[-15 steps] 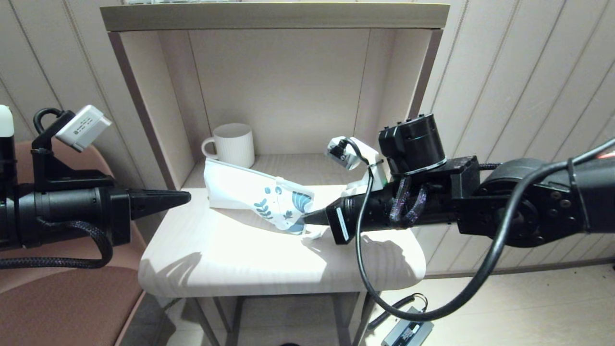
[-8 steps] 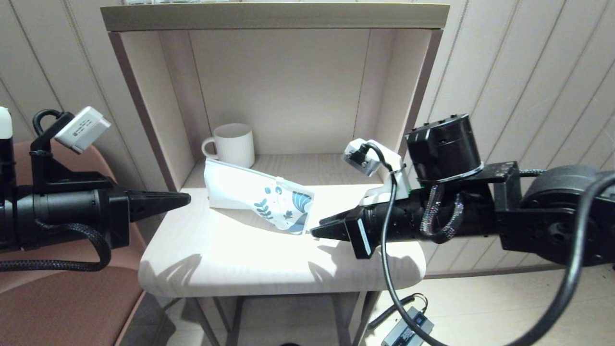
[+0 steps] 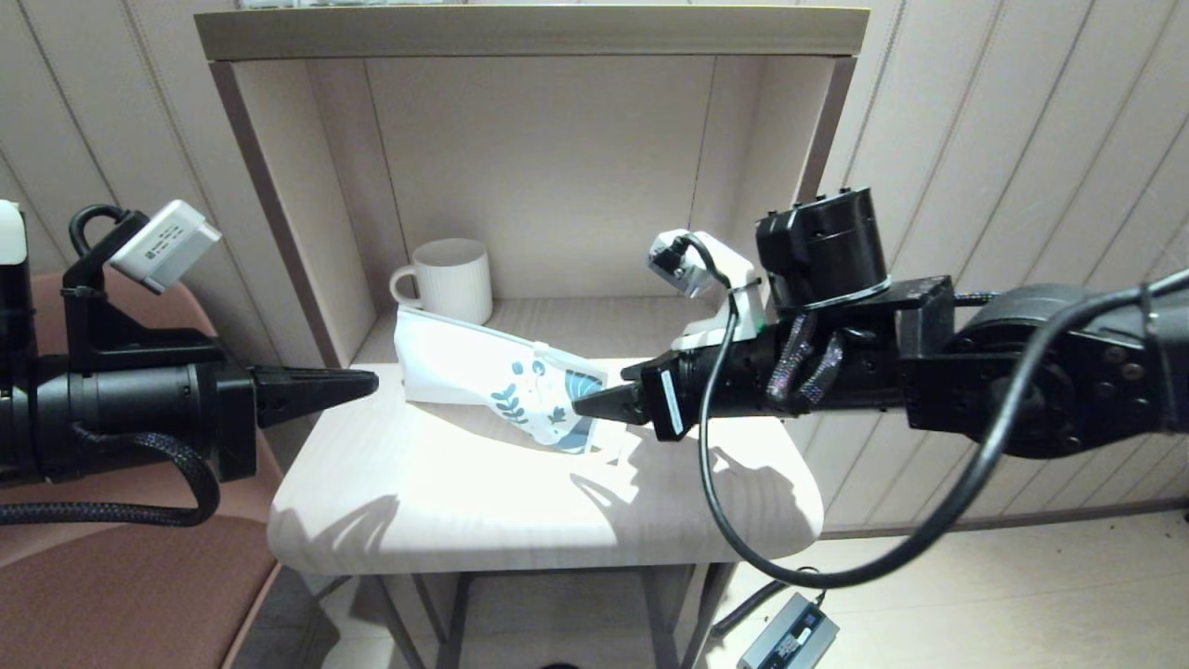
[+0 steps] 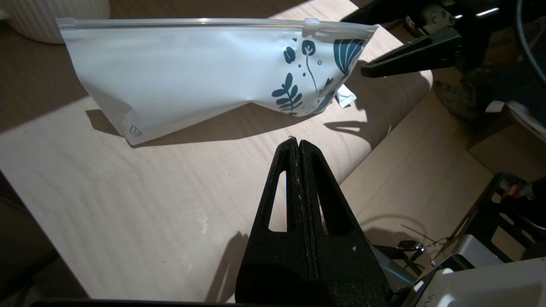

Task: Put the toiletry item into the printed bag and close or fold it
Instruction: Pick up the storage bag

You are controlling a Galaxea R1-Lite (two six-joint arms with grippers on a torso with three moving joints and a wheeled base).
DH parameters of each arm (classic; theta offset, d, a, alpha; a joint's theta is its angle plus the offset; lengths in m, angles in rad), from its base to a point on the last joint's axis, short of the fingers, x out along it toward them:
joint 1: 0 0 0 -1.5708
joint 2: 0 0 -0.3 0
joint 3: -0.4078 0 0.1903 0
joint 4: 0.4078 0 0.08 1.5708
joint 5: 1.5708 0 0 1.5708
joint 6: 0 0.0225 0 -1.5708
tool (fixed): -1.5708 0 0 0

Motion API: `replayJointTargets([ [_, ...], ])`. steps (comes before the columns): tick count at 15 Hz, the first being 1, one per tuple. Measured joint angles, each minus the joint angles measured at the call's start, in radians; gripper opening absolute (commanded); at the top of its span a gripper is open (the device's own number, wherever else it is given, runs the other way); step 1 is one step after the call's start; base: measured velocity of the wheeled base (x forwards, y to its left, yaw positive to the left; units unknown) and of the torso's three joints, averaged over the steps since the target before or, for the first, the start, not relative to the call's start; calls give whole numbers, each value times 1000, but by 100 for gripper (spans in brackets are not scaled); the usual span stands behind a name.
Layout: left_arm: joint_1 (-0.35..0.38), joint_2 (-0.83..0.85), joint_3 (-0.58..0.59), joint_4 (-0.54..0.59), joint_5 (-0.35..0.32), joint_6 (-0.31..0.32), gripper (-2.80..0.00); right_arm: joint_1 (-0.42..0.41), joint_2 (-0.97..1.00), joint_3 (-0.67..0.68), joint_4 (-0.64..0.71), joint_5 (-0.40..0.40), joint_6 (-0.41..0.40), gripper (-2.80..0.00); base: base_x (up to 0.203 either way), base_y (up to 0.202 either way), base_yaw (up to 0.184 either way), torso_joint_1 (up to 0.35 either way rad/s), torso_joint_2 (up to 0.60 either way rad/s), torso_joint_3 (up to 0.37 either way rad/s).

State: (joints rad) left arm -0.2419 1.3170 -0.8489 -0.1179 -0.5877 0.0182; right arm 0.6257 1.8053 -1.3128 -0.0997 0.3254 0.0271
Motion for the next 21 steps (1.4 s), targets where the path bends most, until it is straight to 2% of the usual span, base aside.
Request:
replayJointTargets([
  [5,1,6,3,0,2,0,-280,3,145,-145,6,32,4,0,0,0,0,0,0,0],
  [9,1,7,4,1,1,0,-280,8,205,-189,6,34,7,0,0,0,0,0,0,0],
  [10,1,8,4,1,2,0,-280,8,211,-192,6,34,6,-280,0,0,0,0,0,0],
  [21,0,12,7,1,-2,0,-280,39,172,-165,2,35,-4,-280,0,0,0,0,0,0],
])
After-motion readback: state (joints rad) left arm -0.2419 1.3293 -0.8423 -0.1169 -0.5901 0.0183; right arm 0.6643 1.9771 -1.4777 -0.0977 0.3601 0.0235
